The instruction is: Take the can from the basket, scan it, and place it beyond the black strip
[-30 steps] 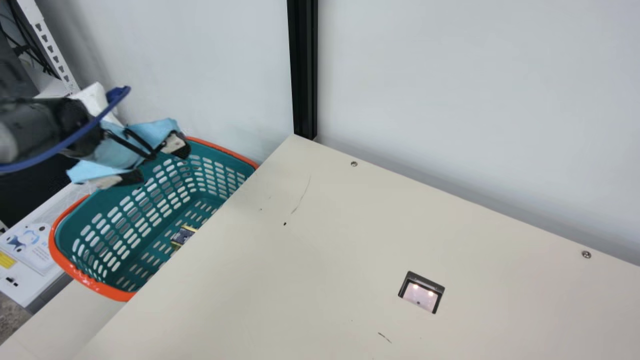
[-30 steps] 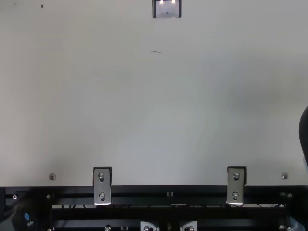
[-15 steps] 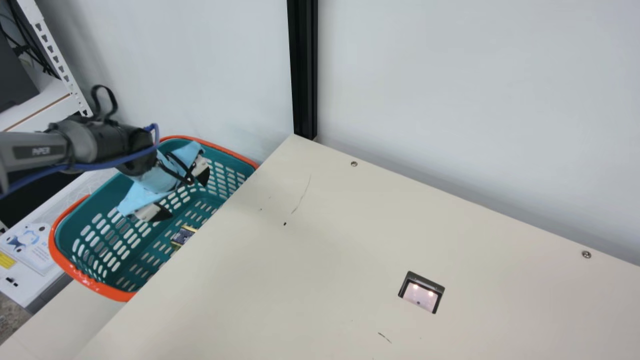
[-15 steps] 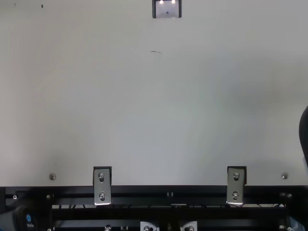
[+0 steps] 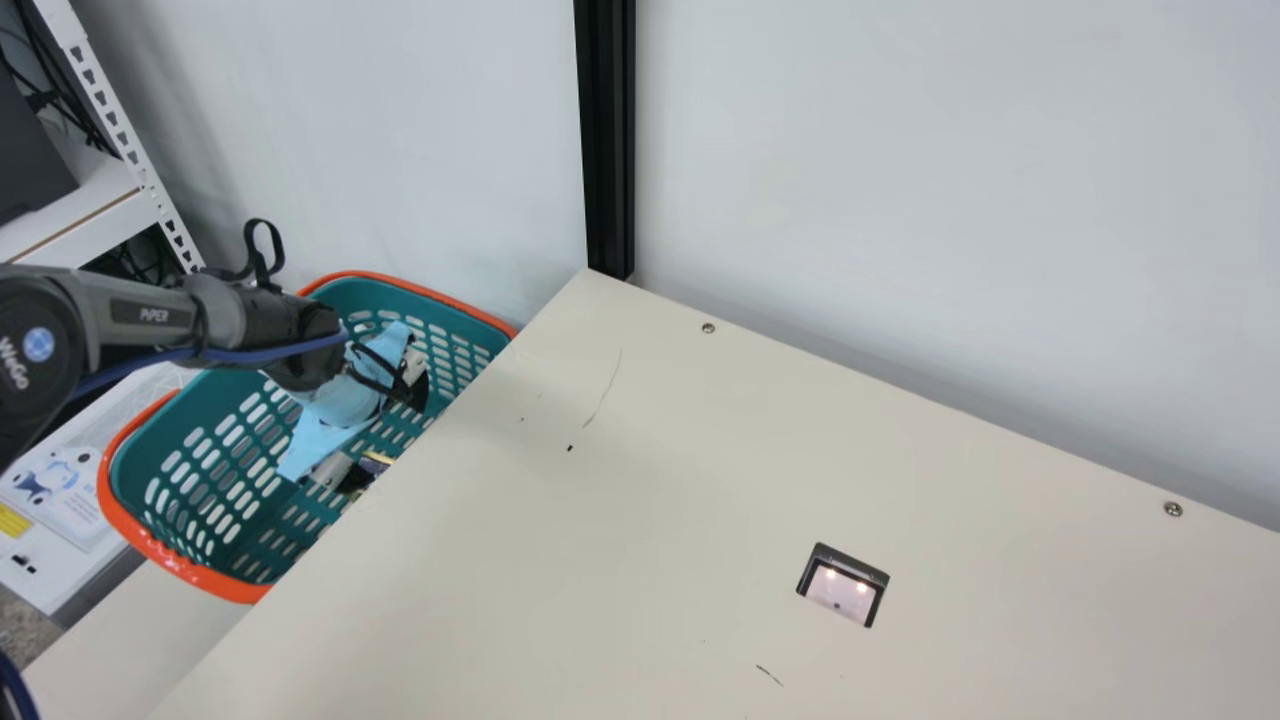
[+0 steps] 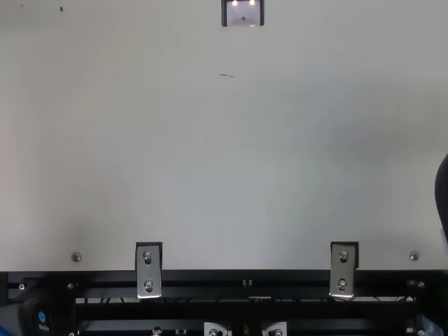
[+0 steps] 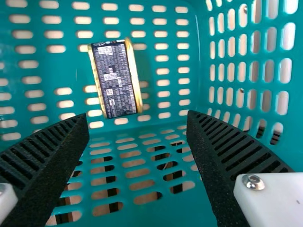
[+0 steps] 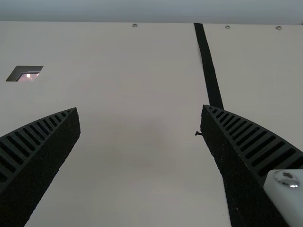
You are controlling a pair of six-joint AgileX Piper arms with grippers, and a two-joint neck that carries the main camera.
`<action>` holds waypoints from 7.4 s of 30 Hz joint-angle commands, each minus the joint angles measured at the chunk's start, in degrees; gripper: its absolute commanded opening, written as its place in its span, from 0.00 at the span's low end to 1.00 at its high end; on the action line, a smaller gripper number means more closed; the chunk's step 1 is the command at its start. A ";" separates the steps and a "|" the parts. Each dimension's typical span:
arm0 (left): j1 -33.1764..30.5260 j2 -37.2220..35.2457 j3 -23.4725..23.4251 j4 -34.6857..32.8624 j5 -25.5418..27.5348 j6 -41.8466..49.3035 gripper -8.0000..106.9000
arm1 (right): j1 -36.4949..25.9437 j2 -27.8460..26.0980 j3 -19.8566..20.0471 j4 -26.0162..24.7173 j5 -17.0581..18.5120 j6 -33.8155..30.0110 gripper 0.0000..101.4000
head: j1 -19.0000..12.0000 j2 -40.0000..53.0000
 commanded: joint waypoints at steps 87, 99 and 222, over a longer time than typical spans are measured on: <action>5.09 20.05 -25.41 -5.62 21.57 5.41 0.85 | 0.00 0.00 0.00 0.06 0.00 0.00 1.00 | -2.93 1.40; 4.59 25.66 -28.87 -5.90 20.66 3.75 0.85 | 0.00 0.00 0.00 0.06 0.00 0.00 1.00 | -2.93 1.40; -3.57 -23.99 1.36 -42.46 48.71 49.72 0.16 | 0.00 0.00 0.00 0.23 0.00 0.00 1.00 | -2.93 1.40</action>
